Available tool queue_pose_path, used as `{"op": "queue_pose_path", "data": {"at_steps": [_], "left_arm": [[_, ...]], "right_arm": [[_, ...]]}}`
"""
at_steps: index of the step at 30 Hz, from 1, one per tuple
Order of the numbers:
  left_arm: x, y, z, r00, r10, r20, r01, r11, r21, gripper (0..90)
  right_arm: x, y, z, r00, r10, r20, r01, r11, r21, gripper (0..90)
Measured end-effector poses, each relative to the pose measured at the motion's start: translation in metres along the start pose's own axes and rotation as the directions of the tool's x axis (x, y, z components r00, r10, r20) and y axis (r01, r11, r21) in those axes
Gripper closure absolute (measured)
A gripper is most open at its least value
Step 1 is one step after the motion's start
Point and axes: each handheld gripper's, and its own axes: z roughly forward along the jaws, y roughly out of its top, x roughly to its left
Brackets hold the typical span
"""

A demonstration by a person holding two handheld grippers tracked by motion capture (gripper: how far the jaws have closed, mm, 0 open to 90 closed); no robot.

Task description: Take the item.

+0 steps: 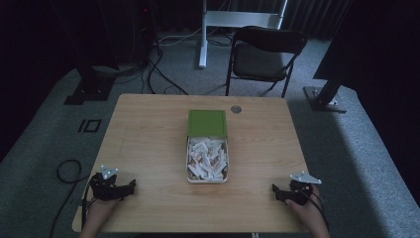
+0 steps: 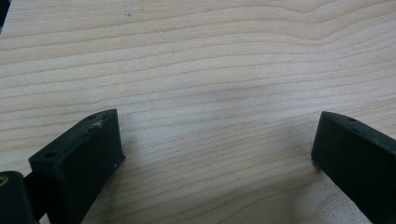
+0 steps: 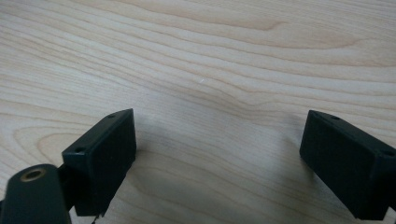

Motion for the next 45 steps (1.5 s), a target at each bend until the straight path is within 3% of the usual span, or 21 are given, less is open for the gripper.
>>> {"op": "queue_pose_path", "data": {"at_steps": [45], "left_arm": [[-0.0001, 0.0, 0.0, 1.0, -0.001, 0.0, 0.001, 1.0, 0.0, 2.7]], "right_arm": [[-0.0002, 0.0005, 0.0002, 0.9999, -0.008, -0.007, 0.008, 1.0, 0.002, 10.7]]}}
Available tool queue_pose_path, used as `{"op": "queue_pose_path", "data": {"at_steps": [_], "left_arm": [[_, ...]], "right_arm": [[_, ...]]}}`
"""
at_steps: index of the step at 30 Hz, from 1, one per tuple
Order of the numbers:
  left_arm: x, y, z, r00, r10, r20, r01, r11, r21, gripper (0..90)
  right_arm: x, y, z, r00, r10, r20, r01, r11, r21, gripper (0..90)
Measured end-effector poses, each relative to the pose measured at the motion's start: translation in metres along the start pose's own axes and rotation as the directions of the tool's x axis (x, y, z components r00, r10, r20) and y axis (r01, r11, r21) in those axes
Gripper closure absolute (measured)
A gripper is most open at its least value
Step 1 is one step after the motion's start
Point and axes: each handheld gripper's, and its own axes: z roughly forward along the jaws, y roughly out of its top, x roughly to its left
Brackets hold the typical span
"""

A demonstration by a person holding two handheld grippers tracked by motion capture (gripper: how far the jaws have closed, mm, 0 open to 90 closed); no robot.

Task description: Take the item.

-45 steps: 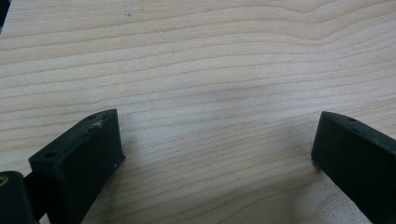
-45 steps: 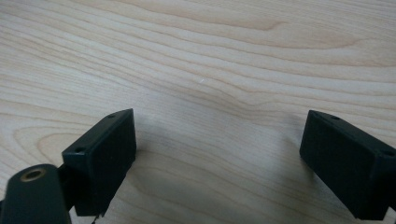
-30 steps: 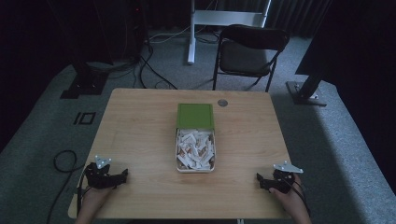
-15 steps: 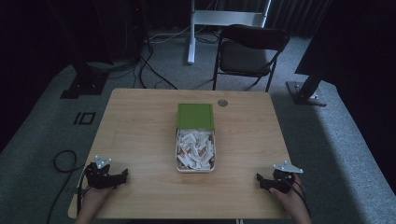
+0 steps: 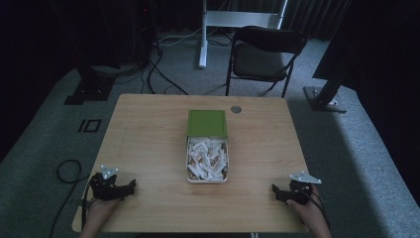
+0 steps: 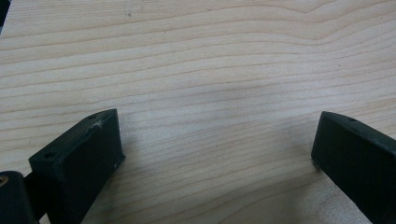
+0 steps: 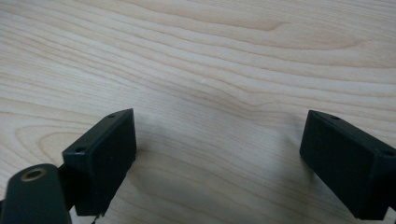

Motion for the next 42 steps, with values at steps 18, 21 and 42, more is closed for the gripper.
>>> {"op": "queue_pose_path", "data": {"at_steps": [18, 21, 42], "left_arm": [[0.0, 0.0, 0.0, 1.0, 0.0, 0.0, 0.0, 1.0, 0.0, 2.7], [0.0, 0.0, 0.0, 1.0, 0.0, 0.0, 0.0, 1.0, 0.0, 2.7], [0.0, 0.0, 0.0, 1.0, 0.0, 0.0, 0.0, 1.0, 0.0, 2.7]], "right_arm": [[0.008, 0.015, -0.005, 0.9986, 0.011, -0.052, -0.013, 0.9991, -0.04, 10.8], [0.009, 0.019, -0.007, 0.9986, 0.006, -0.052, -0.009, 0.9987, -0.05, 10.8], [0.028, 0.049, -0.018, 0.9932, -0.024, -0.114, 0.008, 0.9904, -0.138, 10.8]]}}
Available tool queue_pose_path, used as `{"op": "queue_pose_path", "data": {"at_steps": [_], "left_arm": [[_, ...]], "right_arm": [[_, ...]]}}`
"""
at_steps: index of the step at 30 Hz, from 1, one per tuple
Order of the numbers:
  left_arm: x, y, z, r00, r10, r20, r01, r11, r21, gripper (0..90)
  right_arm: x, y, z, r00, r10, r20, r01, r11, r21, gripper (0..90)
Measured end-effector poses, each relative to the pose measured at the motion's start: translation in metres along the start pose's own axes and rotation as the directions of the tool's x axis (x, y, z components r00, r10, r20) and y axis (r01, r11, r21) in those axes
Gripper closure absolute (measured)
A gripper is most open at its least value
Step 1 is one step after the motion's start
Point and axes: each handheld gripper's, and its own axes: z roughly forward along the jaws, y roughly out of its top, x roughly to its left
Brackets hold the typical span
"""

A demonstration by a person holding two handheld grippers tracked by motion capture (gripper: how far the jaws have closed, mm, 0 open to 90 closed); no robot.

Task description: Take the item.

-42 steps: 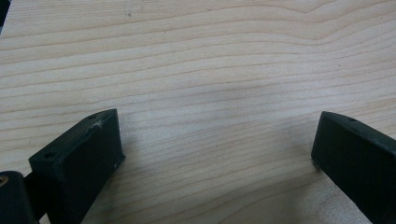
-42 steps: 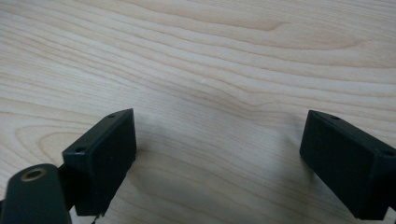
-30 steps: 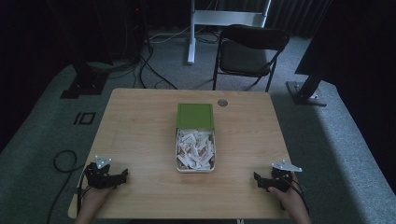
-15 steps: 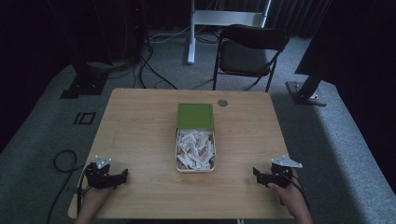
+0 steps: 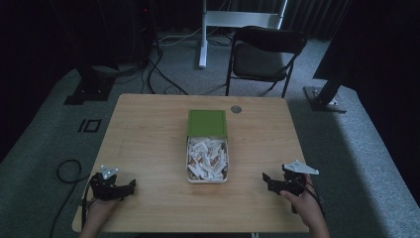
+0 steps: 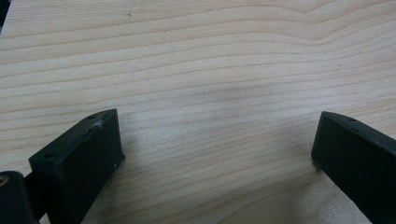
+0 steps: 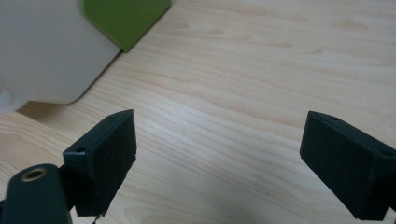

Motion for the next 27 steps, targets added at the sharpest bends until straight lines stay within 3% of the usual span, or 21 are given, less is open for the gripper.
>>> {"op": "queue_pose_path", "data": {"at_steps": [27], "left_arm": [[0.0, 0.0, 0.0, 1.0, -0.002, 0.0, 0.002, 1.0, -0.001, 2.7]], "right_arm": [[0.028, 0.04, -0.001, 0.9944, -0.071, -0.078, 0.065, 0.9952, -0.073, 10.9]]}}
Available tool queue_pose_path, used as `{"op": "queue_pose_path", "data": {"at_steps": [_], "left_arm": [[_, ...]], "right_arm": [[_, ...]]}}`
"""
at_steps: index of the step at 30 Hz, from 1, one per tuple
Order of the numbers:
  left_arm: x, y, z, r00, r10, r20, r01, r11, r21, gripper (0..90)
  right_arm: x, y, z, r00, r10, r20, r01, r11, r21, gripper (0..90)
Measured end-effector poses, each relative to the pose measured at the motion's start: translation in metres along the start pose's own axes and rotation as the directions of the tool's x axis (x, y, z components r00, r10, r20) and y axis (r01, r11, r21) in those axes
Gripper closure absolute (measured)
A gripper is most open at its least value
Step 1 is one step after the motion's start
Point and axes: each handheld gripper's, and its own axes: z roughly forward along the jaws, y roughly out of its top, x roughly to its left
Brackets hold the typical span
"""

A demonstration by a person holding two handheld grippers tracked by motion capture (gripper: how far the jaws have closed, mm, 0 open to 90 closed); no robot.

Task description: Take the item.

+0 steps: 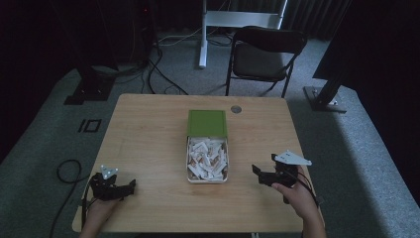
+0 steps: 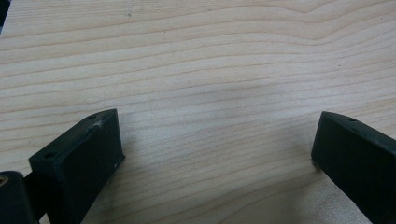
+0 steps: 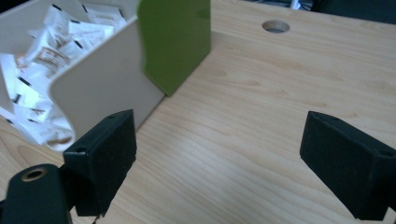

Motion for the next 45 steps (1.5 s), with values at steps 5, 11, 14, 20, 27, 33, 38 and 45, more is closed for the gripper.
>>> {"op": "queue_pose_path", "data": {"at_steps": [5, 11, 14, 20, 27, 33, 38, 45], "left_arm": [[0.0, 0.0, 0.0, 1.0, 0.0, 0.0, 0.0, 1.0, 0.0, 2.7], [0.0, 0.0, 0.0, 1.0, 0.0, 0.0, 0.0, 1.0, 0.0, 2.6], [0.0, 0.0, 0.0, 1.0, 0.0, 0.0, 0.0, 1.0, 0.0, 2.7], [0.0, 0.0, 0.0, 1.0, 0.0, 0.0, 0.0, 1.0, 0.0, 2.7], [0.0, 0.0, 0.0, 1.0, 0.0, 0.0, 0.0, 1.0, 0.0, 2.7], [0.0, 0.0, 0.0, 1.0, 0.0, 0.0, 0.0, 1.0, 0.0, 2.7], [0.0, 0.0, 0.0, 1.0, 0.0, 0.001, 0.0, 1.0, 0.001, 2.7], [0.0, 0.0, 0.0, 1.0, 0.0, 0.0, 0.0, 1.0, 0.001, 2.7]], "right_arm": [[0.007, 0.009, 0.003, 0.9998, -0.014, -0.017, 0.014, 0.9999, -0.01, 13.5], [0.013, 0.015, 0.007, 0.999, -0.025, -0.038, 0.024, 0.9996, -0.014, 13.5], [0.016, 0.017, 0.009, 0.9984, -0.034, -0.046, 0.034, 0.9993, -0.014, 13.5], [0.022, 0.023, 0.013, 0.9967, -0.051, -0.063, 0.05, 0.9986, -0.017, 13.7], [0.033, 0.032, 0.019, 0.9932, -0.077, -0.087, 0.076, 0.9968, -0.024, 14.2], [0.044, 0.039, 0.025, 0.9876, -0.1, -0.121, 0.098, 0.9949, -0.026, 14.7], [0.054, 0.044, 0.032, 0.9826, -0.114, -0.147, 0.112, 0.9934, -0.028, 14.7], [0.068, 0.052, 0.04, 0.9744, -0.128, -0.184, 0.124, 0.9916, -0.036, 14.7]]}}
